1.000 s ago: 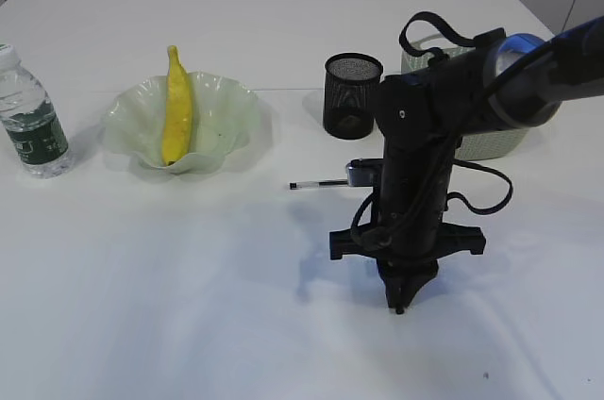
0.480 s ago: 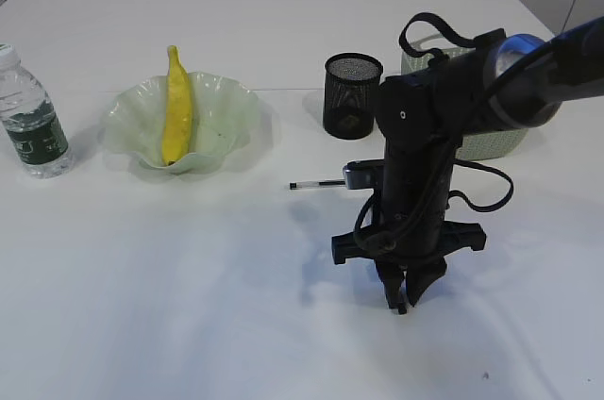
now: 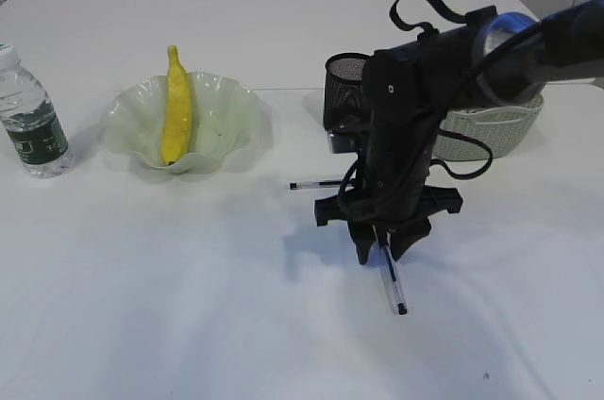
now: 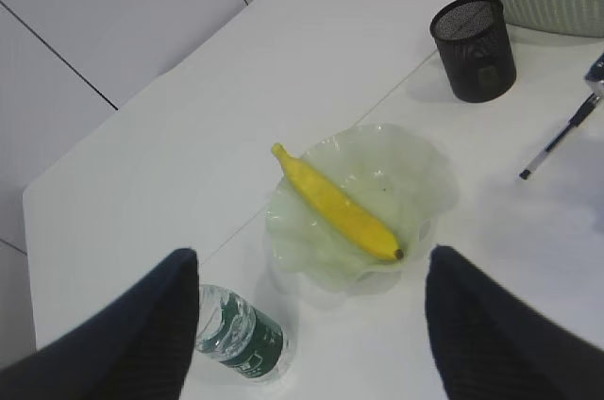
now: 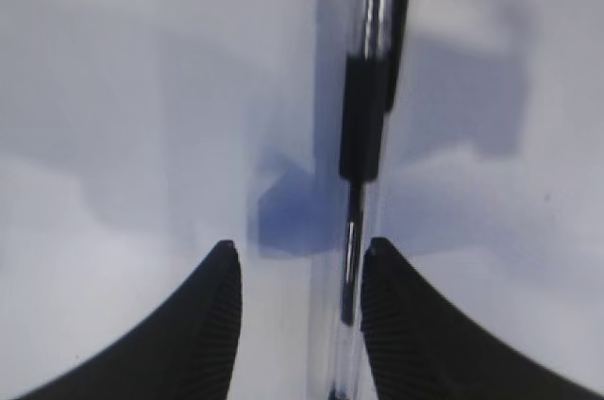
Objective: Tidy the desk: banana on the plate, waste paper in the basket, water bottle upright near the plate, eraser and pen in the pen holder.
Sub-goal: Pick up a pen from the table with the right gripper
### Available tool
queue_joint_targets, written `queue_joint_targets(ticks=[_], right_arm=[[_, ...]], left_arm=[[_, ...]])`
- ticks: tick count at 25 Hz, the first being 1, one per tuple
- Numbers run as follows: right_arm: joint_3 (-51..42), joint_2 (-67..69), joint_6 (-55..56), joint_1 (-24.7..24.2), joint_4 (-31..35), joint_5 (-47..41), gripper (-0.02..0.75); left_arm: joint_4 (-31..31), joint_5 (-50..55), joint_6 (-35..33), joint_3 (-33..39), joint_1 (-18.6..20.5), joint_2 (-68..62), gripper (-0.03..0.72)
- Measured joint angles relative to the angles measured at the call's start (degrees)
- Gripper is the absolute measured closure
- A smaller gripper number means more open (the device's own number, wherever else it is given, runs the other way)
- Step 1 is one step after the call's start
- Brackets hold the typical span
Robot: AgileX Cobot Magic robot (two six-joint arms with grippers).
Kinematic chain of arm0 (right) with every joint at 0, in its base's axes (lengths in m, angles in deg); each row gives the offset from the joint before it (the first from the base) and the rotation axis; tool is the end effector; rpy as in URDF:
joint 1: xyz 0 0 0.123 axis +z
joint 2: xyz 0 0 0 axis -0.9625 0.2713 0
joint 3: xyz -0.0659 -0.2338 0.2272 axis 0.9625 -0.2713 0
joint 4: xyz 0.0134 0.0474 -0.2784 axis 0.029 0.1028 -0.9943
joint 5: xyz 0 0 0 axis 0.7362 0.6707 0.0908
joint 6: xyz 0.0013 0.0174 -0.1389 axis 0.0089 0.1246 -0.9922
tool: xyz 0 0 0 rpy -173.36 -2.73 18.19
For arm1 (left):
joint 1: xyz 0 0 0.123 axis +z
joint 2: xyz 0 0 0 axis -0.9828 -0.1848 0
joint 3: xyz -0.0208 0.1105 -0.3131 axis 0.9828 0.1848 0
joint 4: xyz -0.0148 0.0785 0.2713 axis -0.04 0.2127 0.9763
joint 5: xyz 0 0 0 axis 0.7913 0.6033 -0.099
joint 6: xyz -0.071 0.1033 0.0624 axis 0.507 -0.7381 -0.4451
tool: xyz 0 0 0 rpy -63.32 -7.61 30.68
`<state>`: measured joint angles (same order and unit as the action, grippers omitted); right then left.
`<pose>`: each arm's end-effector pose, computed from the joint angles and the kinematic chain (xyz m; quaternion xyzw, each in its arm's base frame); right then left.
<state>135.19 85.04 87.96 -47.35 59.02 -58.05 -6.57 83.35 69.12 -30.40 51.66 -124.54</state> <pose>0.4009 0.2052 0.1041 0.0375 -0.9993 -0.0050 0.0029 0.1983 -0.0754 0.4037 0.3108 0.7616 0.0568 0.5658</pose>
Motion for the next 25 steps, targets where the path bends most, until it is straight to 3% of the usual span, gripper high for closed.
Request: queue_joint_targets(ticks=[11, 25], right_arm=[[5.83, 0.77, 0.00, 0.00, -8.40, 0.11, 0.417], [12.55, 4.69, 0.00, -0.36, -11.14, -0.04, 0.417]], left_arm=[[-1.52, 0.00, 0.00, 0.00, 0.00, 0.00, 0.159], [-2.17, 0.00, 0.00, 0.00, 0.00, -1.50, 0.160]])
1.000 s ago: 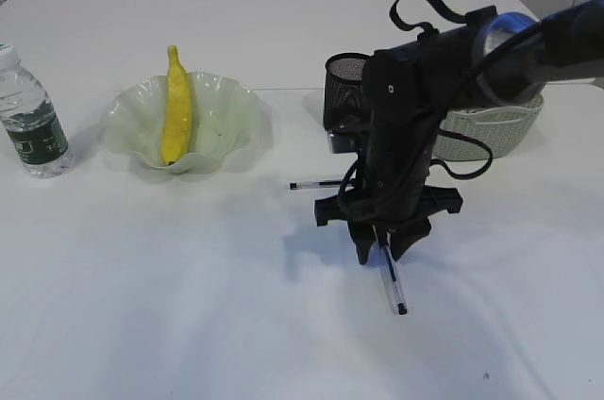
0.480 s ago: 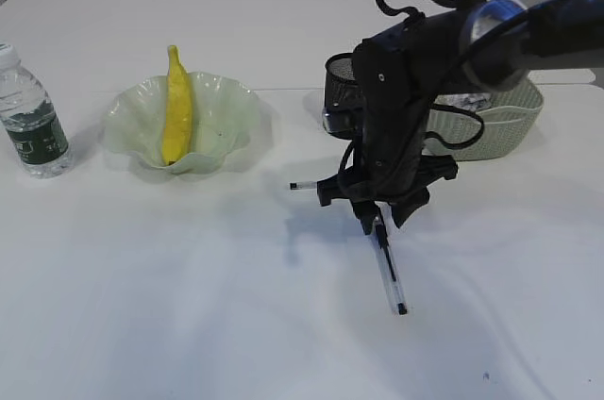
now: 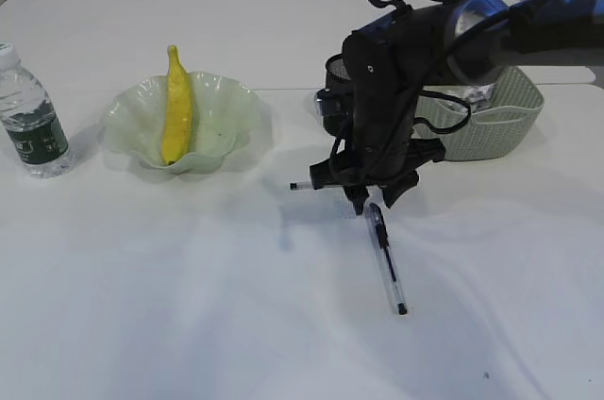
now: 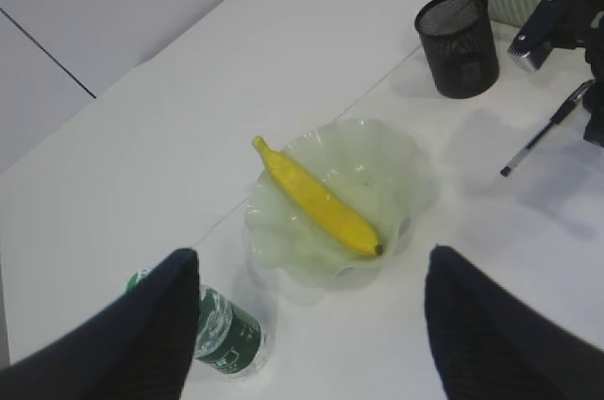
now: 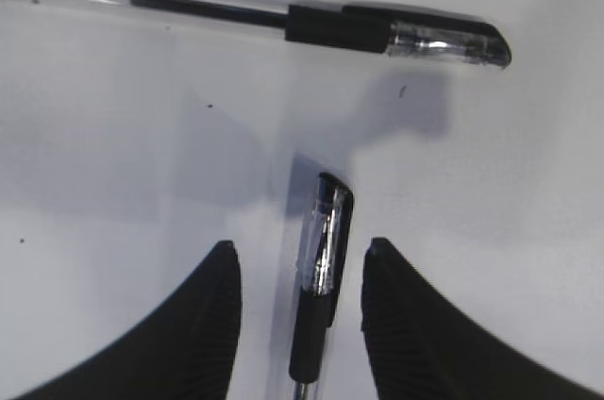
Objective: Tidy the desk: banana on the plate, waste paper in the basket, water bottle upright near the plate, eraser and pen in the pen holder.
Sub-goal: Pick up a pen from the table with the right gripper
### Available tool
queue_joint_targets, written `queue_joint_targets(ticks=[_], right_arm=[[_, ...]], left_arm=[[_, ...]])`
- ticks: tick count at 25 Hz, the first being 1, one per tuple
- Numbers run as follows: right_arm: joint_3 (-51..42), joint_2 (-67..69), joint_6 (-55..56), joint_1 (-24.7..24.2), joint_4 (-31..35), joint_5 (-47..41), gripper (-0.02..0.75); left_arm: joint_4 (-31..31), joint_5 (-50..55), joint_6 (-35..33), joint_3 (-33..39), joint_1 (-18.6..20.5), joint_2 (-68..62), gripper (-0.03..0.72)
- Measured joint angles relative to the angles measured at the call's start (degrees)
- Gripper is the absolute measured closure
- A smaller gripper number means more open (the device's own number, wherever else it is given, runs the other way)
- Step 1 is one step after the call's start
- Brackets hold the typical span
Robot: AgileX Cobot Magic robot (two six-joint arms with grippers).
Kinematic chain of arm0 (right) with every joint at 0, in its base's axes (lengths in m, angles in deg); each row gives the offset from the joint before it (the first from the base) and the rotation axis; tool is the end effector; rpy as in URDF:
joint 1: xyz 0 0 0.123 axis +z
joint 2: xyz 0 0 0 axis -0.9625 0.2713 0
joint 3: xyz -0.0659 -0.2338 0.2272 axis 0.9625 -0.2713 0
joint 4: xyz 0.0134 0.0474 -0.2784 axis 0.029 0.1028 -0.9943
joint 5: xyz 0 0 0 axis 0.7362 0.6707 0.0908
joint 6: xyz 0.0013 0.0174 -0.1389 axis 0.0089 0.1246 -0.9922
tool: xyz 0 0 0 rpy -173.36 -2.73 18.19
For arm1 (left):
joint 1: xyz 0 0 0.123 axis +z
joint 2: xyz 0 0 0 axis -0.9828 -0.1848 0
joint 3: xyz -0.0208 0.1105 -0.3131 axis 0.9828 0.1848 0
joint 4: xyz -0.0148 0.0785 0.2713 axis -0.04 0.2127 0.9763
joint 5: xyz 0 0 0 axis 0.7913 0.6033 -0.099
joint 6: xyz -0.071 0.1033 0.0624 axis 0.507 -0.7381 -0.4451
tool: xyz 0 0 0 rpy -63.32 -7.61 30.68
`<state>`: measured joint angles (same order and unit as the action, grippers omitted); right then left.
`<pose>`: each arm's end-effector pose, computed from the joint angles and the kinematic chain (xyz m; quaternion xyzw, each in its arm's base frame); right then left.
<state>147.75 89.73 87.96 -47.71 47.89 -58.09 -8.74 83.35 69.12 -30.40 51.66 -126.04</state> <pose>0.4638 0.2083 0.1243 -0.0826 0.9912 -0.0435 0.0937 0.2037 -0.0811 0.3972 0.3078 0.7727 0.0411 0.5536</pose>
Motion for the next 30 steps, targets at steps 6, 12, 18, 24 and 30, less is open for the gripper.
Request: queue_joint_targets(ticks=[6, 12, 18, 24, 30], right_arm=[[0.00, 0.34, 0.00, -0.57, 0.00, 0.00, 0.417], [0.00, 0.34, 0.00, -0.57, 0.00, 0.00, 0.417], [0.00, 0.34, 0.00, -0.57, 0.00, 1.63, 0.417], [0.00, 0.70, 0.00, -0.57, 0.00, 1.77, 0.417], [0.00, 1.68, 0.00, -0.68, 0.00, 1.44, 0.417]], left_arm=[[-0.22, 0.11, 0.00, 0.00, 0.00, -0.48, 0.160], [-0.22, 0.11, 0.00, 0.00, 0.00, -0.58, 0.160], [-0.22, 0.11, 0.00, 0.00, 0.00, -1.73, 0.160], [-0.62, 0.11, 0.00, 0.00, 0.00, -1.73, 0.160], [-0.84, 0.11, 0.00, 0.00, 0.00, -1.73, 0.160]])
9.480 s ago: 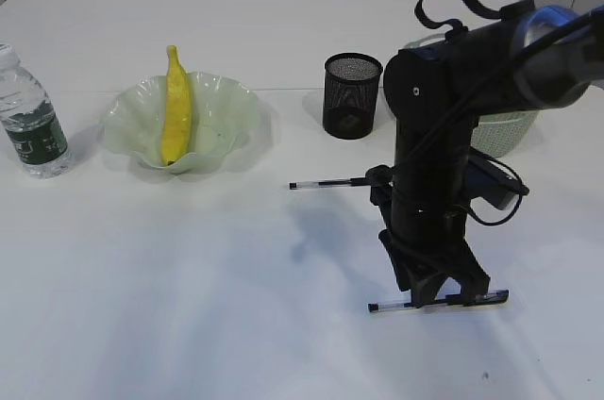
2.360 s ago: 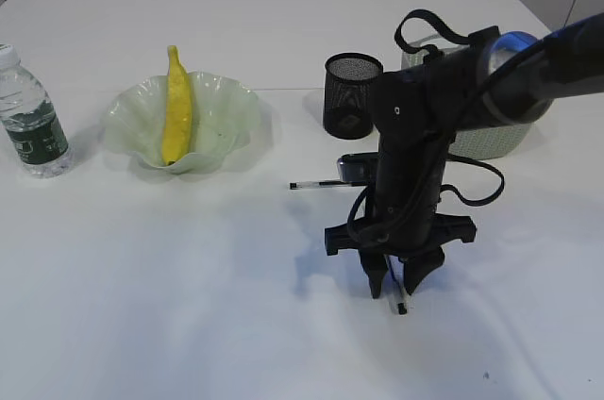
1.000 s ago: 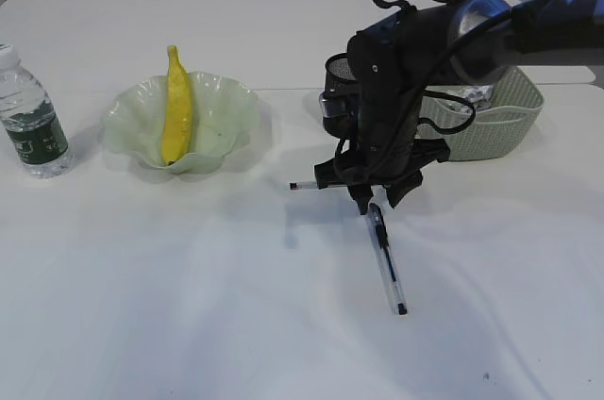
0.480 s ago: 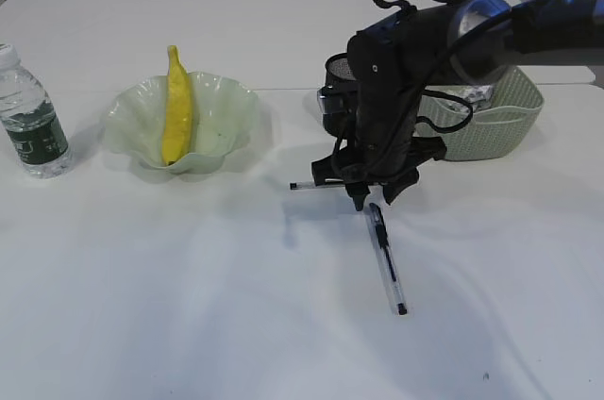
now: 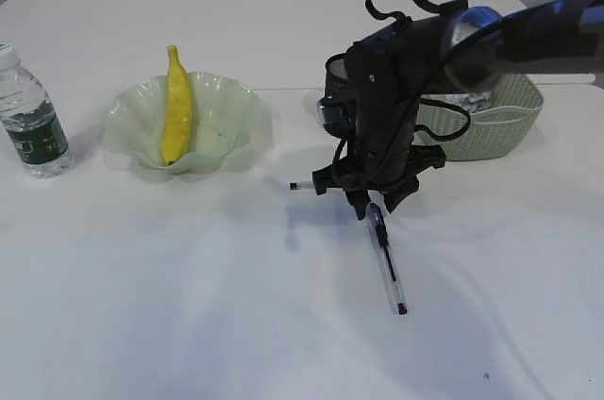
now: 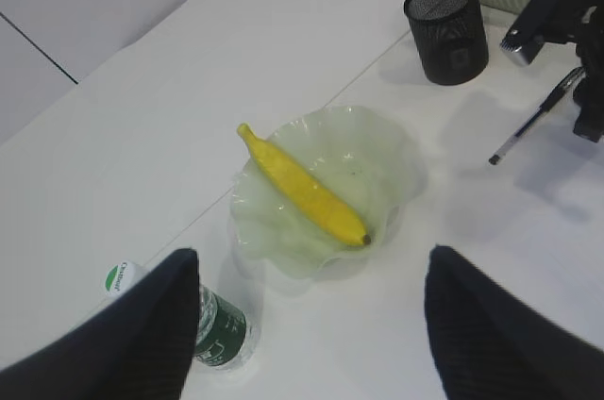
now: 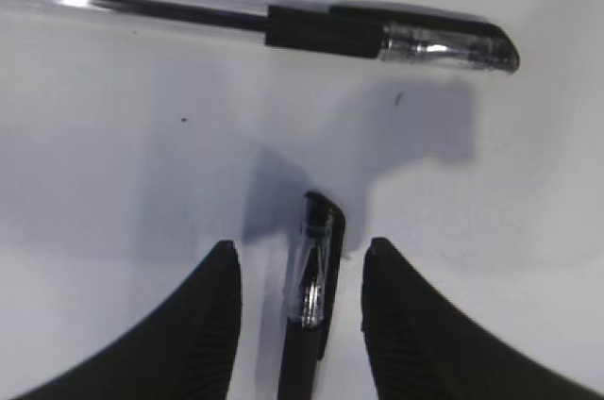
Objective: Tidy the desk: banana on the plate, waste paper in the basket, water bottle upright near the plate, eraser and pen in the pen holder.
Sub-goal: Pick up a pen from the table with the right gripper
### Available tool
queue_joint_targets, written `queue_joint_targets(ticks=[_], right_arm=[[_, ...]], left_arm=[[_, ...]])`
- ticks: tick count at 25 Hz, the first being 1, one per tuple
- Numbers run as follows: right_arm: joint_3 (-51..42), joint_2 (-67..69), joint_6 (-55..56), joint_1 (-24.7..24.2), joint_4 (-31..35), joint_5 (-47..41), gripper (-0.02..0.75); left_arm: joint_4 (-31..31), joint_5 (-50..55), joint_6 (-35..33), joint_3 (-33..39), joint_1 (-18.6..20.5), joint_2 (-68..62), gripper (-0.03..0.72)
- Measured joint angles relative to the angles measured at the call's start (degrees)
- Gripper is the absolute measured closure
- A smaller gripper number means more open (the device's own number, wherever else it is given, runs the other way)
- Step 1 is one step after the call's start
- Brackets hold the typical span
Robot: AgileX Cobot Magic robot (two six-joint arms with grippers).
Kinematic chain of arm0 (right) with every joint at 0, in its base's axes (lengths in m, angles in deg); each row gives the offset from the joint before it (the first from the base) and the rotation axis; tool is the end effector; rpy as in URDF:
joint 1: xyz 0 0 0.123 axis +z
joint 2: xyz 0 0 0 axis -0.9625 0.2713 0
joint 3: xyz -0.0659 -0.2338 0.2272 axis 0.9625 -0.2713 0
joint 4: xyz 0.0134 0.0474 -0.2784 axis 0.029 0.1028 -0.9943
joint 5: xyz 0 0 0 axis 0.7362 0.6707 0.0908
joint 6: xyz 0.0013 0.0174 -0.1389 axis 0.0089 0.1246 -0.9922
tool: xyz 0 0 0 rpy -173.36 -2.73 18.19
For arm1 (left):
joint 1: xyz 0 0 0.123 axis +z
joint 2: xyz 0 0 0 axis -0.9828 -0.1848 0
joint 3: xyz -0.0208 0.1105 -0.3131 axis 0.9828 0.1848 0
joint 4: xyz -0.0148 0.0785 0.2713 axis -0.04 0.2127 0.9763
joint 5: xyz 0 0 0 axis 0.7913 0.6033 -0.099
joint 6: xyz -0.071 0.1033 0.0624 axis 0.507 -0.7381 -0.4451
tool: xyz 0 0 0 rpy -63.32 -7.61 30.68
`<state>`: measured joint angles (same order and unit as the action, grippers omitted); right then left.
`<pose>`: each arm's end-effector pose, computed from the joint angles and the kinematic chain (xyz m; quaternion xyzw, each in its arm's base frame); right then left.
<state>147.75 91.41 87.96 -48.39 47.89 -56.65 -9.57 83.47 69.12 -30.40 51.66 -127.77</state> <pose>0.4690 0.2045 0.1098 -0.0788 0.9918 -0.0437 0.0910 0.2104 -0.0857 0.3899 0.3094 0.7821 0.0362 0.5396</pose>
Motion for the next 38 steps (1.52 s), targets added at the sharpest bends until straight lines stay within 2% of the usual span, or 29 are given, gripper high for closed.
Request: queue_joint_targets(ticks=[17, 25, 38], right_arm=[[0.00, 0.59, -0.20, 0.00, -0.23, -1.65, 0.419], [0.00, 1.26, -0.20, 0.00, -0.23, -1.67, 0.478], [0.27, 1.87, -0.30, 0.00, -0.01, -3.80, 0.487]], left_arm=[[-0.13, 0.00, 0.00, 0.00, 0.00, 0.00, 0.160], [-0.25, 0.12, 0.00, 0.00, 0.00, 0.00, 0.160], [-0.47, 0.54, 0.00, 0.00, 0.00, 0.00, 0.160]])
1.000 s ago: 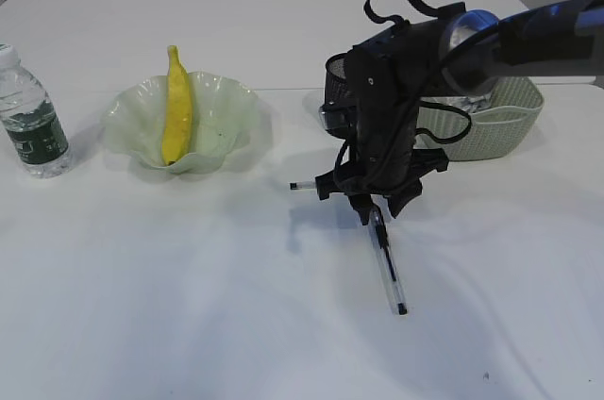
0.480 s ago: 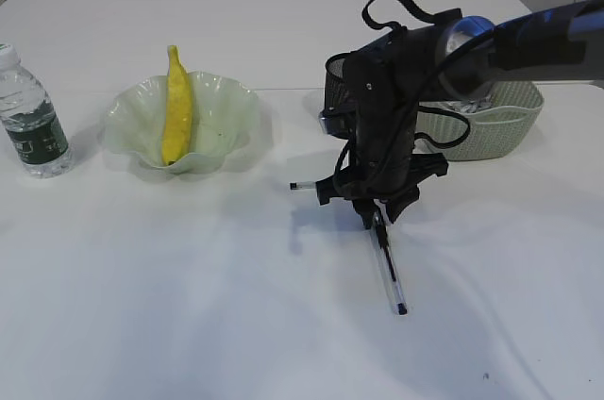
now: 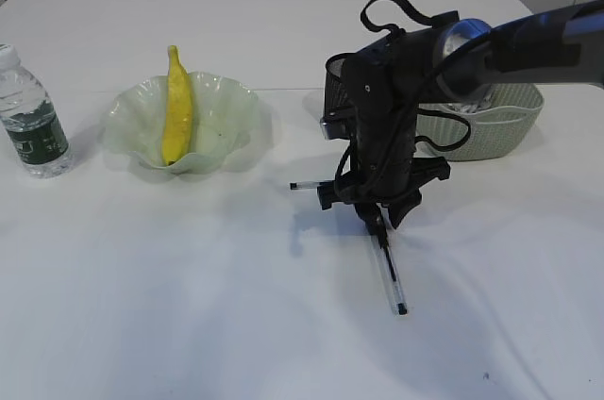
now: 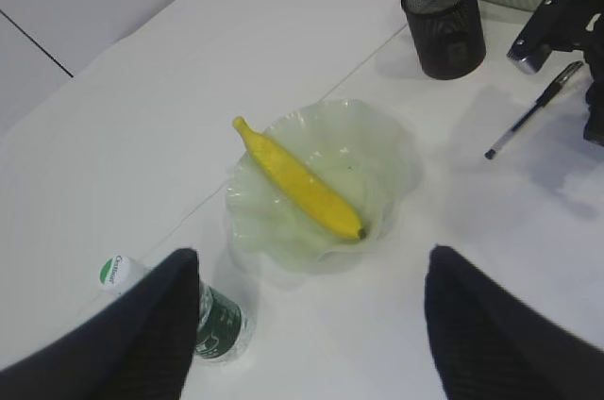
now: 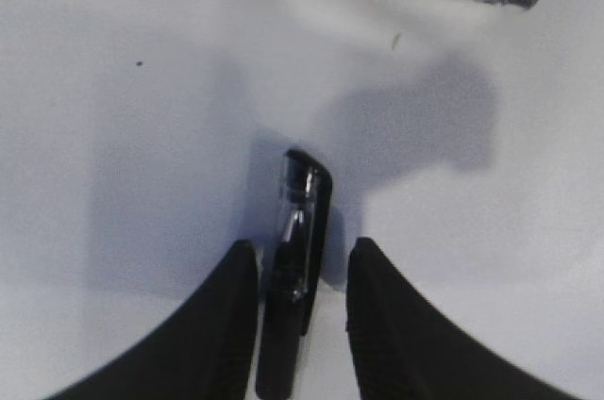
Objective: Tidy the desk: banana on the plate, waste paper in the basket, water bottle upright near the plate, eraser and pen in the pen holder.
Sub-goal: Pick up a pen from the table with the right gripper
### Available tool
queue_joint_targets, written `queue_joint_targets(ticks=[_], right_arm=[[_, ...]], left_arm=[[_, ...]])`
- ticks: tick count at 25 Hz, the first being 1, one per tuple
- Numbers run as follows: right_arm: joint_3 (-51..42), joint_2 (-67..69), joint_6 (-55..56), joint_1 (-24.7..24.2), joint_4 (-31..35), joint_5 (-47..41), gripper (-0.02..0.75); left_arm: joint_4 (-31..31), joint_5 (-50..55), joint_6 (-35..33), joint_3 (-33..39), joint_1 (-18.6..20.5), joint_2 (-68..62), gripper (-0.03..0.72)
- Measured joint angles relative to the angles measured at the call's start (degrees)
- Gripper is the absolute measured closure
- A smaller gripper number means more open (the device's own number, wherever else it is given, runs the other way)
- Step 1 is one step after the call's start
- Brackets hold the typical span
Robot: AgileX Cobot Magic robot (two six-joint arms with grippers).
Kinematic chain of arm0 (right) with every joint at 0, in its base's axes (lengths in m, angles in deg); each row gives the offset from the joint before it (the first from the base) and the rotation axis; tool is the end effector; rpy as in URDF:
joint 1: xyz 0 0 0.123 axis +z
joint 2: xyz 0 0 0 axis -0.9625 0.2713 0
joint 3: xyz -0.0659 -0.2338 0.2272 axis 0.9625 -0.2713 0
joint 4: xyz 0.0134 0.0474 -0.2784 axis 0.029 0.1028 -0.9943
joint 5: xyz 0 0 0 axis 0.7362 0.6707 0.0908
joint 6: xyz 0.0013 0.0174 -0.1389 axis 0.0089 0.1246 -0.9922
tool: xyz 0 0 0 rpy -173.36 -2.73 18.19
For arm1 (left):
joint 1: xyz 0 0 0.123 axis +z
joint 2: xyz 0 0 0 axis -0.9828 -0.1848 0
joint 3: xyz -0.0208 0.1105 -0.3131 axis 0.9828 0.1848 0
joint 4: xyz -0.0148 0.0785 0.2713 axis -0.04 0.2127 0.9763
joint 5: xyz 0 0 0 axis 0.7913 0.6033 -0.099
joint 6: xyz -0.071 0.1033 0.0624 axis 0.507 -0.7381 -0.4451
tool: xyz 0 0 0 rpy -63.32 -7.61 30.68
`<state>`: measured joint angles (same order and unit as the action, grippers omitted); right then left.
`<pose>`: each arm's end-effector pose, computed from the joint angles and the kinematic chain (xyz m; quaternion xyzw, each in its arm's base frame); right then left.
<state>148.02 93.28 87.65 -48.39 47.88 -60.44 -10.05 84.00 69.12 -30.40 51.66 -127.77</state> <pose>0.4616 0.1999 0.0938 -0.0801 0.9936 -0.0638 0.0485 0.2098 -0.0856 0.3886 0.3079 0.7857 0.0336 0.5355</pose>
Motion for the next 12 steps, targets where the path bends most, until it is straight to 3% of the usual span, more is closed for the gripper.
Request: queue_joint_targets(ticks=[7, 12], right_arm=[[0.00, 0.00, 0.00, 0.00, 0.00, -0.18, 0.515], [0.04, 0.04, 0.00, 0.00, 0.87, -0.18, 0.627]], left_arm=[[-0.21, 0.28, 0.00, 0.00, 0.00, 0.00, 0.160], [-0.21, 0.28, 0.00, 0.00, 0.00, 0.00, 0.160]])
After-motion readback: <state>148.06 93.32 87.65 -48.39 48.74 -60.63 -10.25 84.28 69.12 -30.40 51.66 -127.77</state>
